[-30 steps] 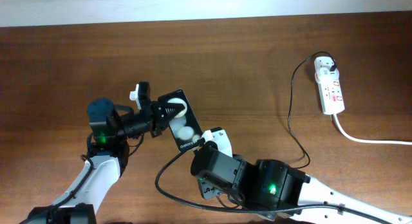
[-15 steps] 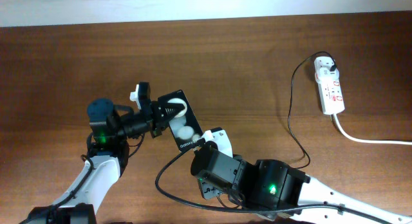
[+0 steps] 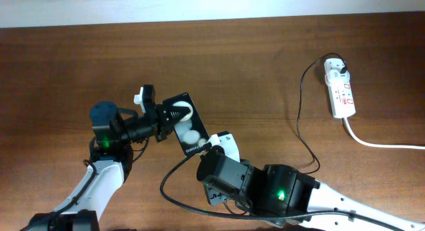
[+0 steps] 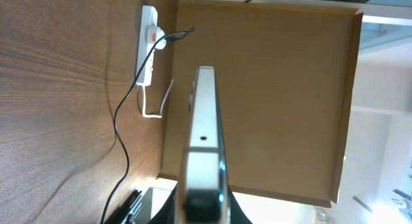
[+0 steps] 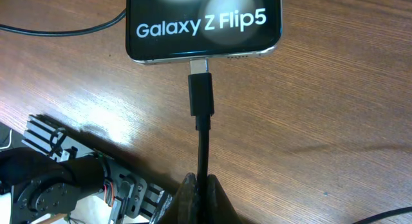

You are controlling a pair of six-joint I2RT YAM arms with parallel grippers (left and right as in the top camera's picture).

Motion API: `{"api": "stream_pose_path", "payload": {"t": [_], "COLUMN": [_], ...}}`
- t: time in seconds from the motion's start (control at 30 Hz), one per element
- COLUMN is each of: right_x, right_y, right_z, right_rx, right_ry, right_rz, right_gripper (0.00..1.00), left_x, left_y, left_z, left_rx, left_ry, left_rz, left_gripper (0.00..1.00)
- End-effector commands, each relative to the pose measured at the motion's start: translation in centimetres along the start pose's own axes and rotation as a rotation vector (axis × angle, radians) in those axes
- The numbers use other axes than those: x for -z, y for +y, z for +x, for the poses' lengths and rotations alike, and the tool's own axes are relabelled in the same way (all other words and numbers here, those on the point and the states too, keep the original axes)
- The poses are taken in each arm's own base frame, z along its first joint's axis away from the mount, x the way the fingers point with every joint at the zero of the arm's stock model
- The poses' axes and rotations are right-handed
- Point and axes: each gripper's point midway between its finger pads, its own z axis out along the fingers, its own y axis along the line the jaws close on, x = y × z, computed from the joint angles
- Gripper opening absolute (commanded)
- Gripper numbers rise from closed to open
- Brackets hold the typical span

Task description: Plug charger to phone and switch on socket

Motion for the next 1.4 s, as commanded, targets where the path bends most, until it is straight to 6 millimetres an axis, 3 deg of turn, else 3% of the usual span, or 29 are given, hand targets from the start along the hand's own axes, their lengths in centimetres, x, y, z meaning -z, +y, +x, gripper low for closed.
{"api": "stream_pose_path", "payload": {"t": [0.0, 1.03, 1.2, 1.23, 1.27, 1.37], "right_x": [0.2, -1.1, -1.1, -1.1, -1.2, -1.4], "right_y": [-0.1, 0.3, 0.4, 0.4, 0.4, 0.3], "right_z": [0.3, -1.2, -1.0, -1.0, -1.0, -1.1], "right_rx": [-0.004, -0.004, -0.003, -0.003, -0.003, -0.002], "right_ry": [0.0, -0.056, -0.044, -0.046, -0.048, -0.048], "right_rz": [-0.001, 0.017, 0.011, 0.012, 0.015, 0.024], "right_gripper": [0.04, 0.04, 0.15, 0.28, 0.31, 0.31], "left_x": [-0.1, 0.0, 0.0, 0.0, 0.0, 0.0], "left_y": [-0.6, -0.8, -0.8, -0.7, -0.7, -0.7], "left_z": [0.3, 1.5, 1.1, 1.0, 0.9, 0.6], "left_rx": [-0.048, -0.029, -0.042, -0.045, -0.045, -0.044], "left_ry": [0.023, 0.092, 0.071, 0.066, 0.058, 0.043], "left_rz": [0.011, 0.023, 0.02, 0.019, 0.017, 0.015], "left_gripper": [0.0, 0.0, 0.0, 0.0, 0.0, 0.0]}}
